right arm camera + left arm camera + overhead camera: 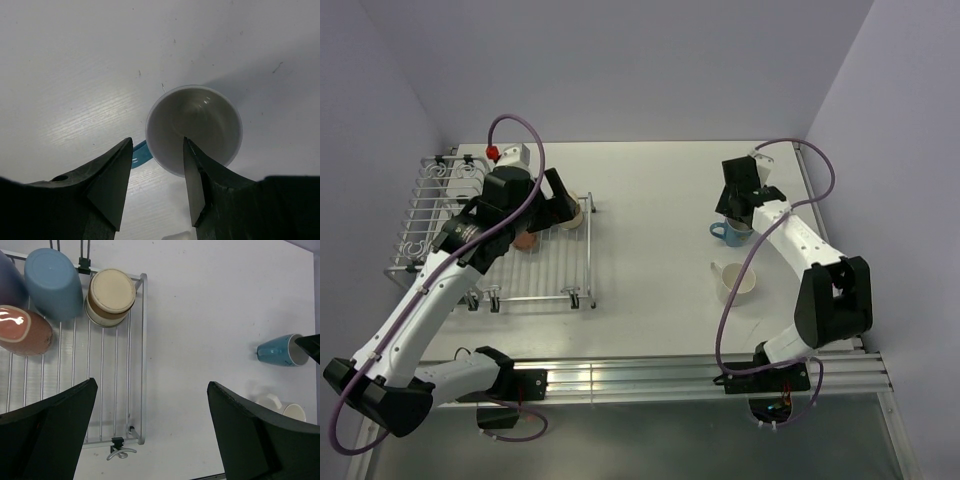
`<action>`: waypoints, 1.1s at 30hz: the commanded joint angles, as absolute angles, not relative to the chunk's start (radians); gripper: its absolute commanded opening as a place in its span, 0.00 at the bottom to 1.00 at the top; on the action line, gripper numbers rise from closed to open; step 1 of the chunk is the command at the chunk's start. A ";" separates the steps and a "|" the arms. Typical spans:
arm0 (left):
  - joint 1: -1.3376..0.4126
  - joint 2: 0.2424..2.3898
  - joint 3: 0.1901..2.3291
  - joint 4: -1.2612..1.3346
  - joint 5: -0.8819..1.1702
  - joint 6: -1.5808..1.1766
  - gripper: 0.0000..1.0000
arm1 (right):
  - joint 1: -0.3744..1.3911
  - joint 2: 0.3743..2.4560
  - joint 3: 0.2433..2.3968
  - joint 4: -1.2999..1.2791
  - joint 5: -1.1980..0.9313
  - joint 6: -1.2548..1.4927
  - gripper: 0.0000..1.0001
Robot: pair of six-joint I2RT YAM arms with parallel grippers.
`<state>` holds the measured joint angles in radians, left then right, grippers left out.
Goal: Load the cups into the dish rack
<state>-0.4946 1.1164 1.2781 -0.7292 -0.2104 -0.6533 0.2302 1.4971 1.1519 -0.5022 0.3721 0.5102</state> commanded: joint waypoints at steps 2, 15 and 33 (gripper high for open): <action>-0.500 1.101 1.269 -0.677 -0.172 -0.626 0.99 | 0.209 1.545 1.221 -0.486 0.357 0.486 0.52; -0.500 1.109 1.252 -0.672 -0.160 -0.621 0.99 | 0.204 1.684 1.253 -0.466 0.314 0.483 0.48; -0.497 1.131 1.224 -0.572 -0.031 -0.609 0.99 | 0.250 1.527 1.304 -0.469 0.134 0.459 0.00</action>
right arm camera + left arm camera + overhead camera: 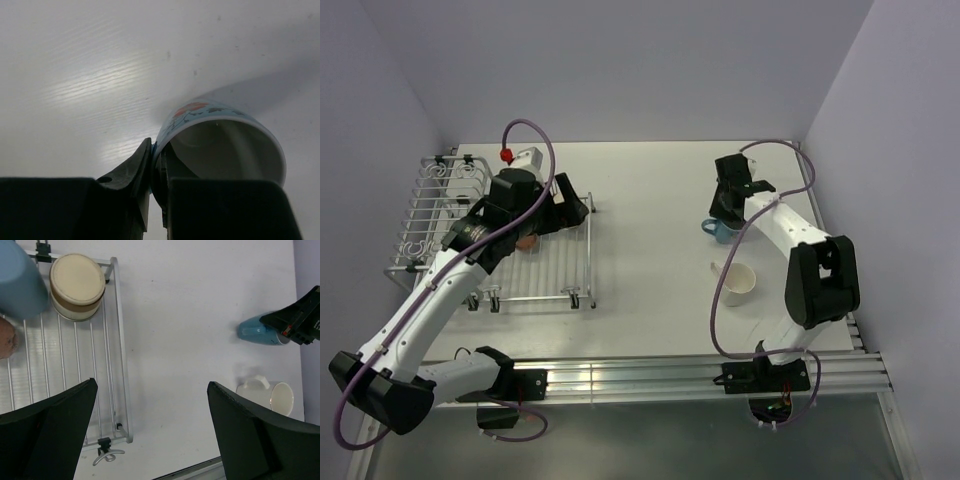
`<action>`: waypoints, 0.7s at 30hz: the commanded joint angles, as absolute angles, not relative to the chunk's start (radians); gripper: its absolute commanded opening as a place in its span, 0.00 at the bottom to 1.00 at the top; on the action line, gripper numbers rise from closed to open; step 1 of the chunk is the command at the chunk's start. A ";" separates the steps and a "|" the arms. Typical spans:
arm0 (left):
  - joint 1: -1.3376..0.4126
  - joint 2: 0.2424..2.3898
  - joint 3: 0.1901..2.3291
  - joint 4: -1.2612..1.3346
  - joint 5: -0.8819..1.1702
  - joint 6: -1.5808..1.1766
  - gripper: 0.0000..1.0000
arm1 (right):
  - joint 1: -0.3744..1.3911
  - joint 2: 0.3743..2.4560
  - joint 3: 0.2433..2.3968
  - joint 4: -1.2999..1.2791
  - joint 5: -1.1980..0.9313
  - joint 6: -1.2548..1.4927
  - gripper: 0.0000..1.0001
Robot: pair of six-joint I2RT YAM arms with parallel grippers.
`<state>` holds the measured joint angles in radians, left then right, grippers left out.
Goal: Load the cups into the dish rack
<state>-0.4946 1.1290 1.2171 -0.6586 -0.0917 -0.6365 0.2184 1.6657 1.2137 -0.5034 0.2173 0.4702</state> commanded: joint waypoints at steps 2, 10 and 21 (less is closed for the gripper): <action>-0.495 1.143 1.233 -0.561 -0.008 -0.603 0.99 | 0.278 1.485 1.310 -0.445 0.015 0.459 0.00; -0.352 1.173 1.178 -0.361 0.463 -0.640 0.99 | 0.359 1.221 1.171 -0.140 -0.463 0.572 0.00; -0.284 1.161 0.971 0.193 0.867 -0.945 0.99 | 0.429 1.022 0.904 0.467 -0.798 0.867 0.00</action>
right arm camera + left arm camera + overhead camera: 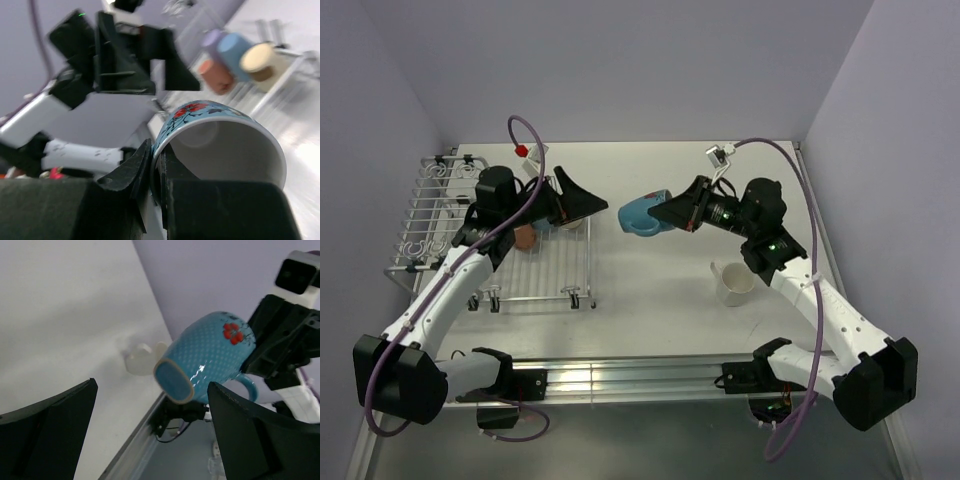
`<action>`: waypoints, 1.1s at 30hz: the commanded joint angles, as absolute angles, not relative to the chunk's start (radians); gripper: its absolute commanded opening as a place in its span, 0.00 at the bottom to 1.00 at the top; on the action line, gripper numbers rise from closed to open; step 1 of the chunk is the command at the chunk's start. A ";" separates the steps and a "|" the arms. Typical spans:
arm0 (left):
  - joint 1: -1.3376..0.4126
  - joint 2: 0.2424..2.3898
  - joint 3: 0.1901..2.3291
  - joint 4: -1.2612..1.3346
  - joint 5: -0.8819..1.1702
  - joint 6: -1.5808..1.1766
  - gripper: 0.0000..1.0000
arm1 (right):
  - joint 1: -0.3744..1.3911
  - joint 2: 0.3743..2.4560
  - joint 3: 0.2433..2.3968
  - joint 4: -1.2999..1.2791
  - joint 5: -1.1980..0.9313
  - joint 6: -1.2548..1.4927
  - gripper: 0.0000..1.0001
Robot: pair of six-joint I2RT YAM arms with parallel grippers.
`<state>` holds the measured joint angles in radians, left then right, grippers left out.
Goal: Load the cups into the dish rack
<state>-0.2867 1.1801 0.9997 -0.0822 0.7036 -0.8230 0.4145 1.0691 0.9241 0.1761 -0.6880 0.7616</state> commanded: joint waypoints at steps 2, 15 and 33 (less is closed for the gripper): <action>-0.285 1.158 0.957 0.233 0.897 -0.974 0.99 | 0.434 1.008 0.858 0.589 -0.818 0.928 0.00; -0.382 1.147 0.911 0.307 0.926 -1.017 0.99 | 0.503 1.028 0.824 0.804 -0.804 0.994 0.00; -0.483 1.120 0.882 0.439 0.928 -1.126 0.99 | 0.512 1.038 0.793 0.957 -0.782 1.023 0.00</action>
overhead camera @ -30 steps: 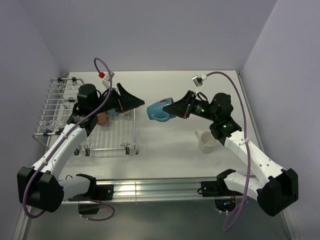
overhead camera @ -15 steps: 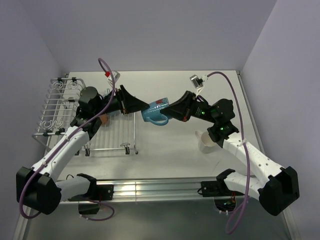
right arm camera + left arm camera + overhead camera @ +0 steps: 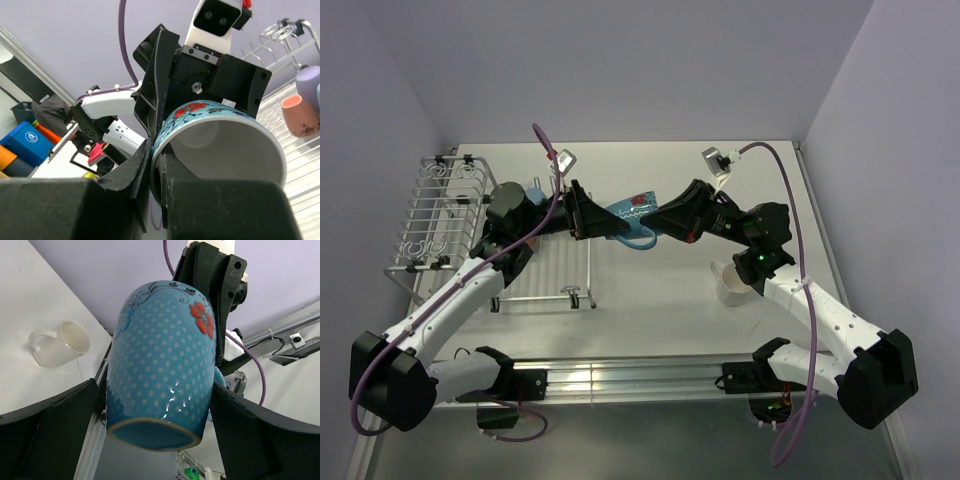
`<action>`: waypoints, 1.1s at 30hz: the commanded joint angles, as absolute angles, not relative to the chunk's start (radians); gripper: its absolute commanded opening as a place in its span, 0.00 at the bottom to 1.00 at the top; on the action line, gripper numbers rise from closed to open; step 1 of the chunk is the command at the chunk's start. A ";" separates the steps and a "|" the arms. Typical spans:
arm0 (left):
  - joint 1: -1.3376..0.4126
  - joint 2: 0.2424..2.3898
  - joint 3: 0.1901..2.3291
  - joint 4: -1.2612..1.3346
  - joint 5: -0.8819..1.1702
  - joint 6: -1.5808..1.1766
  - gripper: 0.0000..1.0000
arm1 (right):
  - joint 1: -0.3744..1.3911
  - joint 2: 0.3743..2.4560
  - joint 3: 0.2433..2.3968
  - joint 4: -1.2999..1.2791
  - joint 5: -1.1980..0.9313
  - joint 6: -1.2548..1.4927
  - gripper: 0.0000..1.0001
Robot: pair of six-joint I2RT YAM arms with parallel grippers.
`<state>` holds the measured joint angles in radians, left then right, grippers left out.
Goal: Load the cups into the dish rack
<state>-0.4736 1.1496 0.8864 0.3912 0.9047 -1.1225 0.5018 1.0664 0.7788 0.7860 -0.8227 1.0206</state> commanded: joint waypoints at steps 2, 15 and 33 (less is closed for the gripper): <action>-0.483 1.118 0.887 0.437 0.923 -1.127 0.99 | 0.512 1.048 0.788 0.976 -0.795 1.035 0.00; -0.492 1.114 0.908 0.443 0.914 -1.146 0.81 | 0.546 1.078 0.772 1.000 -0.802 1.006 0.00; -0.497 1.077 0.959 0.339 0.873 -1.077 0.00 | 0.569 1.074 0.759 0.839 -0.740 0.879 0.27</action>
